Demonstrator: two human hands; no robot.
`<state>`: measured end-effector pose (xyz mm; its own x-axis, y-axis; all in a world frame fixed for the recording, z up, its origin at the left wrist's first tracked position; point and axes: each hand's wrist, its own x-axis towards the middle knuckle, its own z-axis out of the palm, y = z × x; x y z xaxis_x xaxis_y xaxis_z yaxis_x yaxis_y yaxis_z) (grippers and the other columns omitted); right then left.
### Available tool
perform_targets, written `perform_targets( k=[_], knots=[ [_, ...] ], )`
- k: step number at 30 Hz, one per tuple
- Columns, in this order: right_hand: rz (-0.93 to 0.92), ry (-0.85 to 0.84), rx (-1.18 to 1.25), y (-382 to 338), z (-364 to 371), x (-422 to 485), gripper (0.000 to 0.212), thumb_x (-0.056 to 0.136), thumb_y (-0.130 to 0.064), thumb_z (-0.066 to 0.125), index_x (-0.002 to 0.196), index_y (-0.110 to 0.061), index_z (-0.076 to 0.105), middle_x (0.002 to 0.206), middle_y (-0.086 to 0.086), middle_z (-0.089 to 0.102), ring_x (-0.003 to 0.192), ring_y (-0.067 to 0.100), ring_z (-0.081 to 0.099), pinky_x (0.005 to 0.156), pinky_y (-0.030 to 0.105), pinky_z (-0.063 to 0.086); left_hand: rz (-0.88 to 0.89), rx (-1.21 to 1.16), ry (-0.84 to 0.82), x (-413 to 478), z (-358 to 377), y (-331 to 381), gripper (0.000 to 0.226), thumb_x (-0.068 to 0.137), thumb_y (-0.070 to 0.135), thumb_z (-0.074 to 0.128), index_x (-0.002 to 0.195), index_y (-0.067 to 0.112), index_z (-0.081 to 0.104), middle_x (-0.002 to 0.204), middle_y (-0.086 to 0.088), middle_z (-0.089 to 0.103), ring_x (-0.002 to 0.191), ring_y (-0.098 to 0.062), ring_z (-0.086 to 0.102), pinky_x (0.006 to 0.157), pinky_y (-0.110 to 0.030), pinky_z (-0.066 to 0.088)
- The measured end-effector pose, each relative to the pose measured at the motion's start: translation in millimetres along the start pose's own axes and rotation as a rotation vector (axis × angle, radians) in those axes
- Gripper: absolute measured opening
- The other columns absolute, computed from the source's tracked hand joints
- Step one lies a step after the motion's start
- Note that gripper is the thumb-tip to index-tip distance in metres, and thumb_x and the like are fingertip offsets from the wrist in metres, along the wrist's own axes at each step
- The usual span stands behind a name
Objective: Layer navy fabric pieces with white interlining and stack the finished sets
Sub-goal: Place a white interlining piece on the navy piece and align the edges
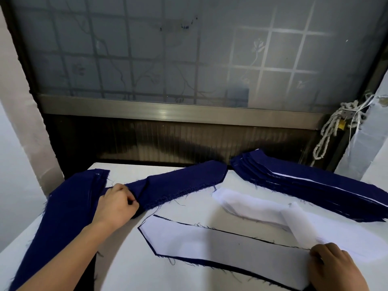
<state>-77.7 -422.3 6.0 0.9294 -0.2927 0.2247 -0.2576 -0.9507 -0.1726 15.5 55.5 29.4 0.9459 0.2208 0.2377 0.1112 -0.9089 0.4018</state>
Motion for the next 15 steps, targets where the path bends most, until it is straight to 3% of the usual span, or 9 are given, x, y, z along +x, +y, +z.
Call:
perform_targets(
  k=[4, 7, 9, 11, 13, 15],
  knots=[
    [0.011, -0.024, -0.003, 6.1, 4.1, 2.6, 0.009, 0.076, -0.008, 0.075, 0.084, -0.01, 0.072, 0.097, 0.014, 0.065, 0.084, 0.036, 0.058, 0.084, 0.043, 0.048, -0.01, -0.271, 0.175, -12.2, 6.4, 2.1, 0.055, 0.082, 0.015, 0.073, 0.129, 0.022, 0.046, 0.106, 0.006, 0.06, 0.091, -0.019, 0.061, 0.085, -0.042, 0.052],
    [-0.026, 0.054, -0.012, 12.1, 12.0, 4.9, 0.023, 0.059, 0.006, 0.085, 0.071, -0.008, 0.071, 0.085, 0.019, 0.066, 0.068, 0.042, 0.06, 0.07, 0.05, 0.052, -0.045, -0.369, 0.227, -18.2, 15.7, 4.5, 0.077, 0.084, 0.01, 0.073, 0.147, 0.023, 0.031, 0.096, 0.011, 0.059, 0.08, -0.012, 0.062, 0.079, -0.039, 0.054],
    [-0.084, 0.121, 0.009, 9.7, 13.4, 4.0, 0.034, 0.045, 0.01, 0.089, 0.065, -0.009, 0.069, 0.077, 0.02, 0.066, 0.057, 0.042, 0.06, 0.059, 0.05, 0.053, -0.075, -0.436, 0.269, -18.1, 19.1, 5.1, 0.082, 0.084, 0.006, 0.074, 0.152, 0.02, 0.029, 0.084, 0.022, 0.051, 0.07, 0.0, 0.054, 0.077, -0.034, 0.049],
    [-0.103, 0.19, -0.005, 8.8, 14.4, 5.3, 0.038, 0.041, 0.011, 0.089, 0.065, -0.01, 0.069, 0.076, 0.02, 0.066, 0.055, 0.042, 0.061, 0.055, 0.048, 0.052, -0.065, -0.454, 0.293, -18.3, 21.0, 4.7, 0.073, 0.085, 0.005, 0.073, 0.149, 0.017, 0.039, 0.088, 0.016, 0.059, 0.073, -0.001, 0.053, 0.081, -0.033, 0.047],
    [-0.069, 0.253, -0.032, 5.9, 14.1, 4.8, 0.033, 0.046, 0.005, 0.088, 0.066, -0.012, 0.069, 0.076, 0.018, 0.067, 0.058, 0.041, 0.063, 0.057, 0.045, 0.05, -0.041, -0.457, 0.316, -18.9, 21.7, 5.8, 0.065, 0.086, 0.007, 0.072, 0.146, 0.017, 0.046, 0.103, 0.01, 0.064, 0.08, -0.006, 0.056, 0.086, -0.033, 0.047],
    [-0.075, 0.374, -0.079, 1.9, 12.6, 1.1, 0.007, 0.067, -0.015, 0.076, 0.07, -0.013, 0.07, 0.081, 0.015, 0.068, 0.066, 0.04, 0.065, 0.062, 0.043, 0.047, -0.064, -0.52, 0.332, -19.3, 21.4, 9.9, 0.075, 0.087, 0.008, 0.072, 0.151, 0.021, 0.036, 0.096, 0.023, 0.054, 0.078, 0.004, 0.053, 0.086, -0.03, 0.046]
  ],
)
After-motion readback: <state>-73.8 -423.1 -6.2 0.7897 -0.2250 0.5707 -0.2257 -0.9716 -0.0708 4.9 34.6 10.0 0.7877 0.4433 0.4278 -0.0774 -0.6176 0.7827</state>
